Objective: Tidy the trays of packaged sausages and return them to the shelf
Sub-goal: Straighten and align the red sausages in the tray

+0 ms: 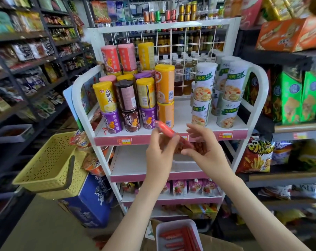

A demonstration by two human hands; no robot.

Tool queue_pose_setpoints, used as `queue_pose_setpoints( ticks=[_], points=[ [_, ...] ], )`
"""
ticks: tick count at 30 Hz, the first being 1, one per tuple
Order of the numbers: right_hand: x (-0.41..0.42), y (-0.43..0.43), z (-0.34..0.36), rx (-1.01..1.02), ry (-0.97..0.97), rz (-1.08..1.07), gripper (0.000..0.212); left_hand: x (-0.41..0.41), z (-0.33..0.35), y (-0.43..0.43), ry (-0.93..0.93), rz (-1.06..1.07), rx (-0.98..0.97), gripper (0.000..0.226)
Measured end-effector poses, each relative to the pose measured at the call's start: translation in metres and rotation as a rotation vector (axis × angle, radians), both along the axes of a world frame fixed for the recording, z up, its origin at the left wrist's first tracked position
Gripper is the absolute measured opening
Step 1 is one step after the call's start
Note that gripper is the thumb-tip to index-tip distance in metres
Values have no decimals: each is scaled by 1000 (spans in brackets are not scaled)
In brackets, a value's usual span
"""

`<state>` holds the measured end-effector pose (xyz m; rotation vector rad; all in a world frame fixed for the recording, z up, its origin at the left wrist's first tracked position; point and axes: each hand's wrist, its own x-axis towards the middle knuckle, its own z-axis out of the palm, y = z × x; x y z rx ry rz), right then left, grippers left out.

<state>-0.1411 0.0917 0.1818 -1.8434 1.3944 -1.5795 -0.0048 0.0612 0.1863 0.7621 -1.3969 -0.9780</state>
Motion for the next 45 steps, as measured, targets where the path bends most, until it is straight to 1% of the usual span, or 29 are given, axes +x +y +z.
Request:
queue_pose_setpoints(
  ticks=[2, 3, 4, 8, 10, 12, 13, 14, 15, 16, 17, 18, 19, 20, 21, 23, 26, 30, 33, 35, 37, 39, 40, 42, 43, 45],
  points=[
    [-1, 1, -3, 0, -29, 4, 57, -1, 7, 2, 415, -199, 254, 33],
    [0, 3, -3, -19, -46, 12, 52, 0, 8, 1, 547, -249, 333, 37],
    [1, 5, -2, -40, -58, 19, 47, 0, 9, 1, 624, -278, 385, 40],
    [6, 9, 4, -149, -15, 32, 36, -1, 8, 4, 735, -389, 501, 38],
    [7, 10, 5, -175, -27, 63, 33, 1, 5, 3, 787, -462, 552, 30],
    [10, 11, 6, -213, -6, 98, 29, 2, 0, 2, 808, -556, 650, 21],
    [11, 11, 5, -241, 31, 98, 28, 2, -3, 3, 777, -587, 687, 25],
    [11, 10, 4, -277, 81, 76, 27, 2, -7, 2, 701, -583, 706, 36],
    [11, 9, 3, -309, 133, 40, 25, 2, -10, 2, 570, -548, 686, 52],
    [10, 7, 1, -324, 166, 6, 22, 2, -15, 3, 394, -466, 627, 65],
    [10, 6, 0, -317, 173, -17, 20, 3, -20, 4, 206, -353, 514, 74],
    [9, 7, 0, -299, 162, -26, 19, 5, -23, 5, 41, -243, 347, 72],
    [9, 8, -1, -281, 146, -24, 19, 6, -27, 7, -87, -174, 153, 62],
    [9, 10, -1, -268, 131, -12, 19, 7, -30, 9, -188, -158, -21, 51],
    [9, 11, -1, -258, 120, 7, 19, 7, -34, 11, -276, -144, -140, 45],
    [12, 13, -2, -256, 118, 51, 19, 5, -40, 12, -365, -69, -235, 35],
    [16, 14, -4, -296, 148, 70, 20, 5, -47, 11, -350, 40, -294, 32],
    [14, 13, -10, -313, 176, 76, 20, 7, -50, 8, -357, 72, -375, 30],
    [10, 9, -18, -209, 206, 71, 29, 8, -52, 7, -438, 53, -322, 34],
    [9, 8, -26, -52, 184, 65, 35, 9, -58, 7, -545, -30, -189, 29],
    [8, 11, -40, 138, 25, 51, 38, 9, -69, 7, -621, -137, -44, 29],
    [2, 13, -62, 272, -162, -9, 37, 11, -85, 3, -663, -173, 87, 33],
    [-4, 12, -76, 320, -201, -56, 33, 14, -98, 1, -705, -166, 146, 35],
    [-16, 13, -111, 479, -185, -136, 25, 25, -131, -1, -829, -157, 277, 35],
    [-22, 12, -132, 584, -164, -173, 31, 31, -151, -1, -911, -149, 341, 33],
    [-30, 17, -180, 782, -123, -222, 53, 43, -198, 1, -1119, -145, 461, 29]
  ],
)
